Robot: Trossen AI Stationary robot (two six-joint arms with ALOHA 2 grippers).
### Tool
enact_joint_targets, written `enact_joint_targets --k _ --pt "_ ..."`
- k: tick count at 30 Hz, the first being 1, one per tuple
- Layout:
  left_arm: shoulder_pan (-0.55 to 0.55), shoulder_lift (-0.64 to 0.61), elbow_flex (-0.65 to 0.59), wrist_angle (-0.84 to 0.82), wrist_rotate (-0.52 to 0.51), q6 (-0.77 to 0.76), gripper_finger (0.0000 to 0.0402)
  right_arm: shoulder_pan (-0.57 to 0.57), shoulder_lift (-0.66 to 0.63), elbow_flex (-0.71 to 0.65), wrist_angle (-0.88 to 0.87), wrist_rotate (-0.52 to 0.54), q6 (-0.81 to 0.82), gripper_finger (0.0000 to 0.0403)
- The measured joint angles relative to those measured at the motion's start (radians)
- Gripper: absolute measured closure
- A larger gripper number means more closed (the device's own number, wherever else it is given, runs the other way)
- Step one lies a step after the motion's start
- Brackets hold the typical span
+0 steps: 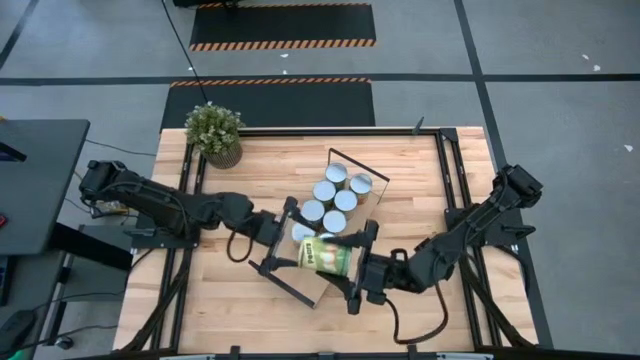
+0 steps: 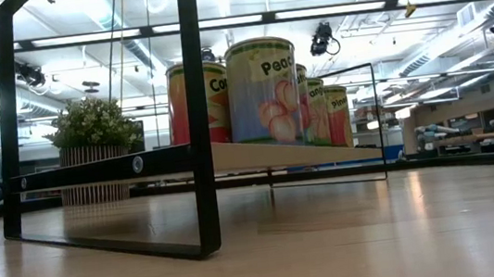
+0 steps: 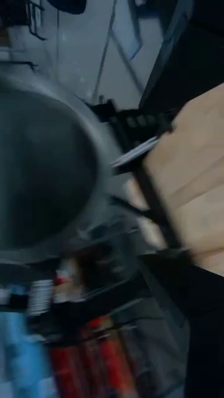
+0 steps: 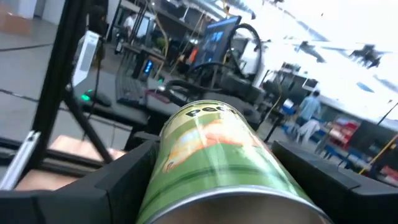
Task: Pick and place cans onto a shelf
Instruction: Put the canned pears on the shelf
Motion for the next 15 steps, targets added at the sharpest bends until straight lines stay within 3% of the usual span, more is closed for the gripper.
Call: enact_joint_targets --k 6,15 --pt "-0.024 0.000 0.001 0.167 0.000 0.082 0.0017 -0.037 0.000 0.000 0.044 -0.061 -0.047 0.0088" --pt "-0.023 0.002 0.000 0.186 -0.003 0.066 0.0059 -0.056 0.000 0.000 -0.020 -0.088 0.007 0.0088"
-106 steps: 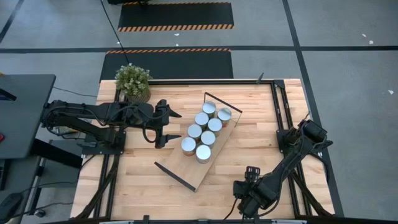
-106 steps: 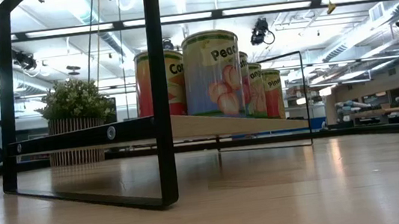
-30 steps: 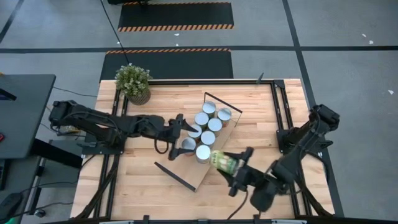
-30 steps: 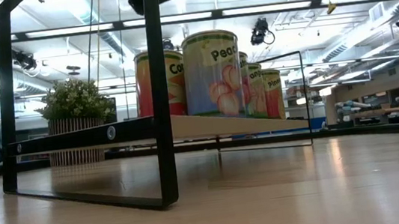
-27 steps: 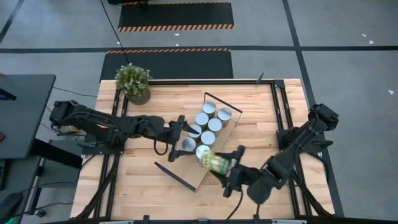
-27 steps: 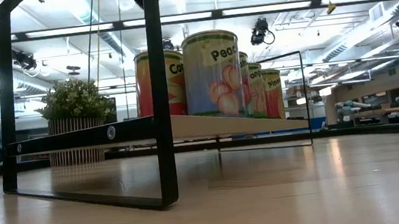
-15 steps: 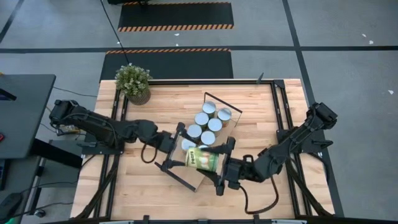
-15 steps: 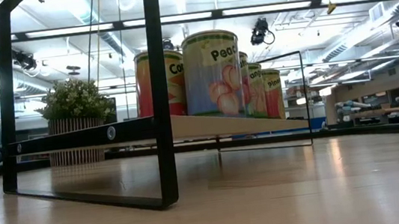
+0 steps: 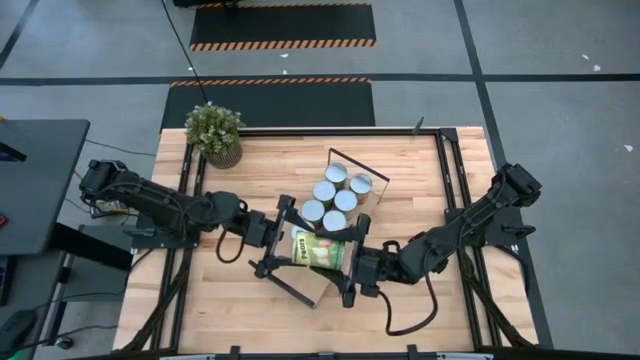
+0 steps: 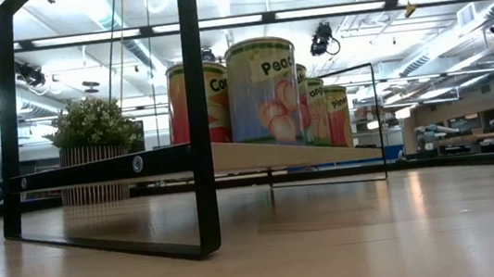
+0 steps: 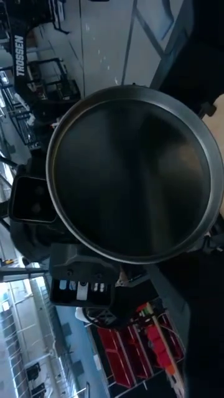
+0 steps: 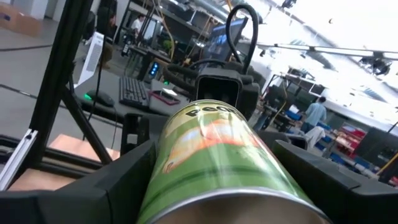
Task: Pick and place cans onto a shelf
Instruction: Put the canned pears on the shelf
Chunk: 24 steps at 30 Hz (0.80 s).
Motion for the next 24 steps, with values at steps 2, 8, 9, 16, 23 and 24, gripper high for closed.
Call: enact_joint_targets --k 2,8,9,16,23,24 --pt "0.000 0.001 0.000 -0.002 0.001 -0.003 0.0064 -0.002 -0.001 0.001 -0.022 0.005 0.017 0.0088" --pt "0.000 0.001 0.000 -0.005 0.002 -0.003 0.0067 -0.004 -0.002 -0.002 -0.033 0.008 0.025 0.0088" --pt "0.000 0.001 0.000 -0.005 0.007 -0.003 0.0067 -0.004 -0.002 -0.002 -0.036 0.010 0.025 0.0088" --pt "0.005 0.001 0.000 -0.022 0.021 -0.001 0.0067 -0.004 -0.002 -0.004 -0.047 0.020 0.043 0.0083" --pt "0.004 0.000 0.001 -0.015 0.005 -0.004 0.0069 -0.005 0.004 -0.008 -0.107 0.092 0.079 0.0032" --pt "0.004 0.000 0.001 -0.017 0.003 -0.003 0.0069 -0.004 0.004 -0.008 -0.108 0.096 0.080 0.0025"
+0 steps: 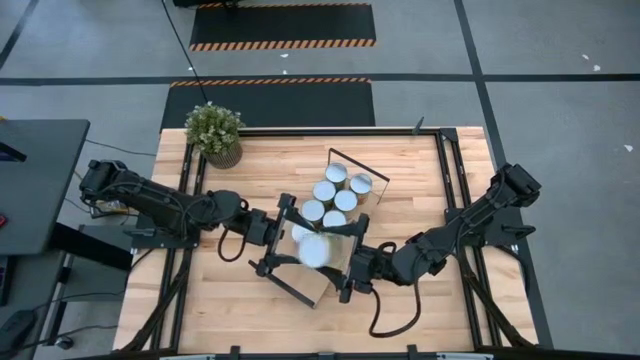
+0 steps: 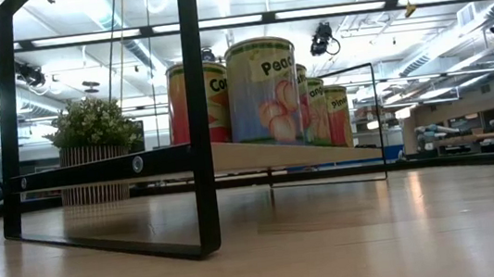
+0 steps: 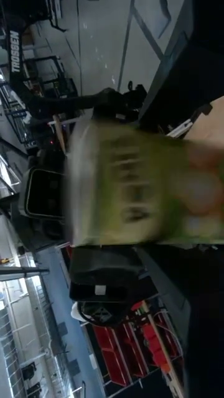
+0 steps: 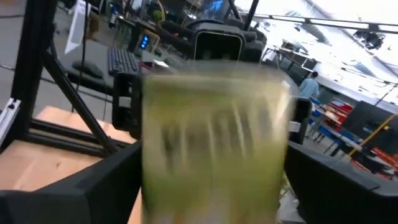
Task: Pick and place cans onto a shelf
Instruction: Put the canned pears on the shelf
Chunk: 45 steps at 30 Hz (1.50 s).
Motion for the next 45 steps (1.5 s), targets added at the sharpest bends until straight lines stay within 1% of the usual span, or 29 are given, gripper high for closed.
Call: enact_joint_targets --k 2,4,7,9,11,13,15,17,20,25,27,30,31,32,33,35,36,38,41,42,43,45 --pt "0.000 0.000 0.000 -0.001 -0.005 0.000 0.0069 0.001 -0.001 0.000 -0.014 0.018 0.003 0.0015" --pt "0.006 0.000 0.000 -0.012 -0.019 0.000 0.0069 0.001 -0.001 0.000 -0.055 0.048 0.028 0.0015" --pt "0.027 0.000 0.000 -0.058 -0.033 -0.020 0.0069 -0.030 -0.001 0.000 -0.151 0.064 0.111 0.0031" --pt "0.047 0.000 0.000 -0.114 -0.040 -0.038 0.0069 -0.070 -0.002 -0.002 -0.235 0.022 0.195 0.0050" --pt "0.072 0.007 0.000 -0.200 -0.089 -0.057 0.0069 -0.115 -0.004 -0.024 -0.323 -0.033 0.300 0.0070" --pt "0.095 0.010 0.000 -0.298 -0.116 -0.117 0.0069 -0.141 -0.008 -0.032 -0.472 -0.057 0.407 0.0083" --pt "0.107 0.005 0.000 -0.382 -0.097 -0.186 0.0068 -0.137 -0.028 -0.033 -0.580 -0.065 0.509 0.0088" --pt "0.106 0.005 0.000 -0.469 -0.089 -0.189 0.0068 -0.107 -0.057 -0.030 -0.649 -0.068 0.576 0.0088" --pt "0.094 0.005 0.000 -0.538 -0.096 -0.180 0.0068 -0.058 -0.073 -0.079 -0.644 -0.093 0.637 0.0083" --pt "0.069 0.000 0.002 -0.607 -0.090 -0.136 0.0068 -0.010 -0.070 -0.198 -0.502 -0.150 0.676 0.0081" --pt "0.061 -0.028 0.028 -0.700 -0.106 -0.142 0.0068 0.003 -0.069 -0.210 -0.517 -0.150 0.707 0.0082" --pt "0.061 -0.068 0.098 -0.839 -0.105 -0.170 0.0068 0.034 -0.070 -0.207 -0.479 -0.136 0.709 0.0082" --pt "0.061 -0.080 0.119 -0.890 -0.096 -0.187 0.0068 0.047 -0.071 -0.206 -0.476 -0.129 0.708 0.0082" --pt "0.056 -0.090 0.132 -0.924 -0.062 -0.206 0.0068 0.060 -0.071 -0.209 -0.477 -0.113 0.717 0.0082" --pt "0.049 -0.104 0.135 -0.963 -0.007 -0.223 0.0068 0.069 -0.070 -0.217 -0.473 -0.106 0.734 0.0082" --pt "0.012 -0.130 0.135 -1.041 0.126 -0.279 0.0068 0.080 -0.064 -0.237 -0.456 -0.103 0.779 0.0082" --pt "-0.019 -0.139 0.135 -1.057 0.159 -0.323 0.0068 0.086 -0.062 -0.248 -0.457 -0.097 0.793 0.0082" --pt "-0.092 -0.154 0.135 -1.089 0.176 -0.445 0.0068 0.093 -0.057 -0.267 -0.435 -0.089 0.800 0.0082" --pt "-0.238 -0.152 0.135 -1.051 0.160 -0.663 0.0068 0.097 -0.054 -0.276 -0.437 -0.064 0.811 0.0082" --pt "-0.302 -0.136 0.135 -1.024 0.135 -0.752 0.0068 0.097 -0.054 -0.275 -0.437 -0.063 0.827 0.0082" --pt "-0.368 -0.112 0.137 -0.992 0.089 -0.838 0.0068 0.096 -0.053 -0.275 -0.441 -0.062 0.834 0.0082" --pt "-0.520 -0.037 0.137 -0.970 0.012 -1.012 0.0068 0.097 -0.053 -0.275 -0.440 -0.058 0.835 0.0082"
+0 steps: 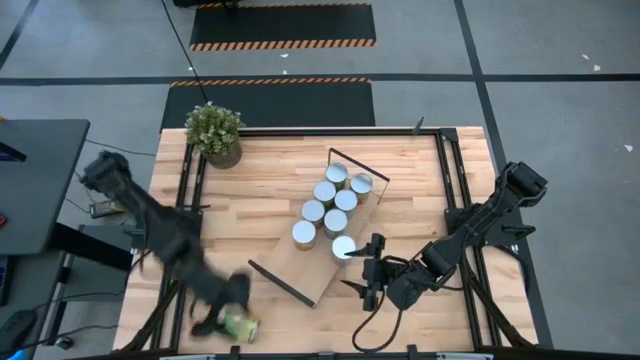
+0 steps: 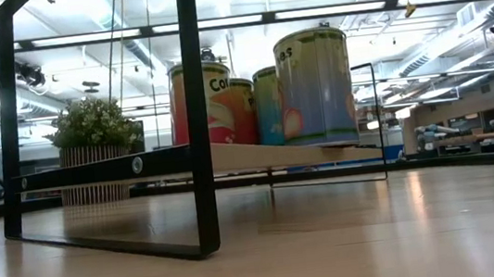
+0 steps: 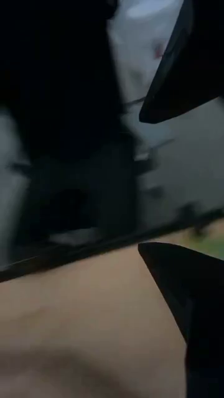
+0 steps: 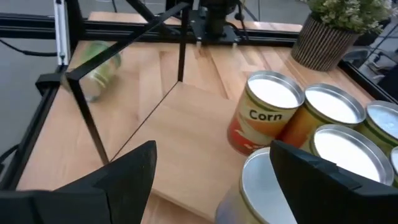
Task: Pick and place cans onto a shelf
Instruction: Put the canned pears on the shelf
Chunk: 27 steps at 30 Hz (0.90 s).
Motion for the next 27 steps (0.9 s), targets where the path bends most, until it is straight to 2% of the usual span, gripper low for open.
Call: enact_joint_targets --k 2,6,10,14,18,27 --pt "-0.127 0.086 -0.004 0.033 -0.040 -0.146 0.0068 0.008 0.000 0.000 0.002 0.010 -0.012 0.0082" --pt "-0.265 0.241 -0.003 0.232 -0.111 -0.387 0.0074 0.008 0.000 0.000 0.026 0.021 -0.032 0.0083" --pt "-0.332 0.371 0.000 0.373 -0.187 -0.536 0.0091 0.006 0.000 0.000 0.076 0.016 -0.029 0.0083" --pt "-0.373 0.488 0.000 0.406 -0.160 -0.663 0.0106 0.024 0.000 0.000 0.123 0.015 -0.033 0.0083" --pt "-0.373 0.544 -0.003 0.372 -0.180 -0.668 0.0114 0.049 -0.001 0.001 0.137 0.013 -0.027 0.0083" --pt "-0.374 0.540 0.000 0.352 -0.392 -0.637 0.0116 0.107 -0.001 0.001 0.144 0.018 0.044 0.0083"
